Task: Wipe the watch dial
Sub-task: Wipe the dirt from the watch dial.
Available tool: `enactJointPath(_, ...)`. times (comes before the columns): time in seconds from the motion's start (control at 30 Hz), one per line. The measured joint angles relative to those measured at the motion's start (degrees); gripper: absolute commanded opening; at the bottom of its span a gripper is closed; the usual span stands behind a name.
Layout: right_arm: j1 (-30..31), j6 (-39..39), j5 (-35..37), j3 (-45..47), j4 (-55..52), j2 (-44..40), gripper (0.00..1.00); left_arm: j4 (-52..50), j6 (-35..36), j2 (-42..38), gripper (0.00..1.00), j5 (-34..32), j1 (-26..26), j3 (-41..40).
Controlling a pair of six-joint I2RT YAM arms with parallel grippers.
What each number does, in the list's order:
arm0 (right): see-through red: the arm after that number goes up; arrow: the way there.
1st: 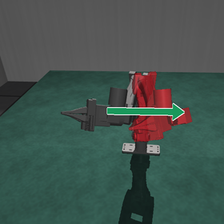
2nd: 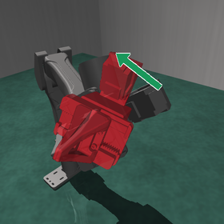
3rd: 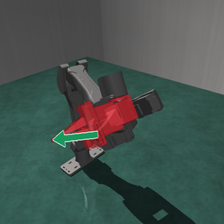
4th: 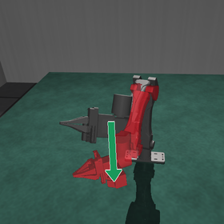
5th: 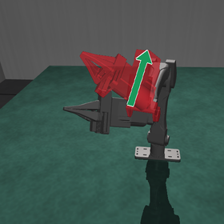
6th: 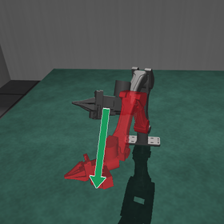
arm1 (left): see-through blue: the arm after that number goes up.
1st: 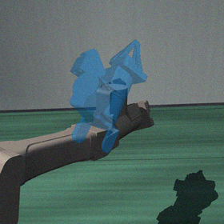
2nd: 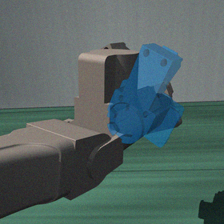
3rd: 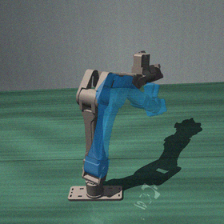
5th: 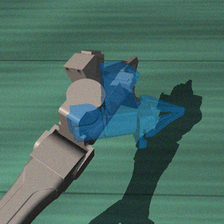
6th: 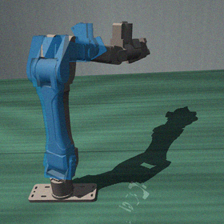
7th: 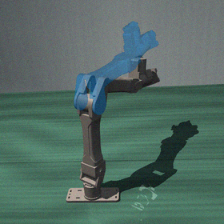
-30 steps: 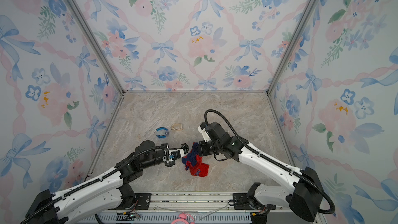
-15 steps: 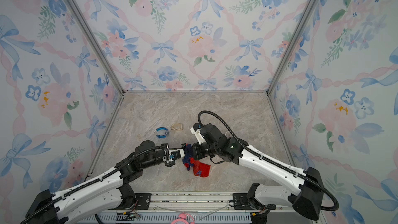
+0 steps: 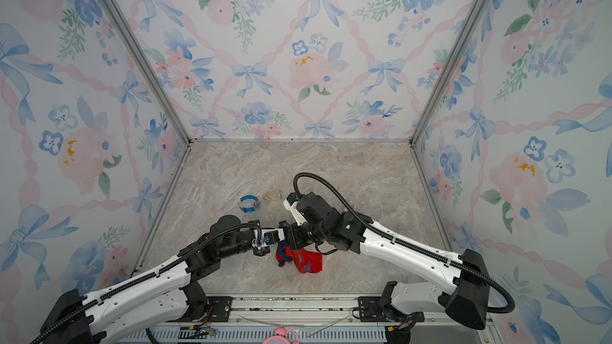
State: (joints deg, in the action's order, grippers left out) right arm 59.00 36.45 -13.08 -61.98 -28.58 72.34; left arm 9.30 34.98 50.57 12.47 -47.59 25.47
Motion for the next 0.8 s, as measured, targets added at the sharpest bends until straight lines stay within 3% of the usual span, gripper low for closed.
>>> enactJointPath(0.63,-9.3,0.5,-1.9,5.0,1.6,1.0,0.00,-0.1,0.0,-0.9,0.05,0.7,0.0,0.2)
enactJointPath(0.8,-9.6,0.5,-0.5,4.8,0.6,-3.6,0.00,-0.1,0.0,-1.0,0.05,0.9,0.0,0.2)
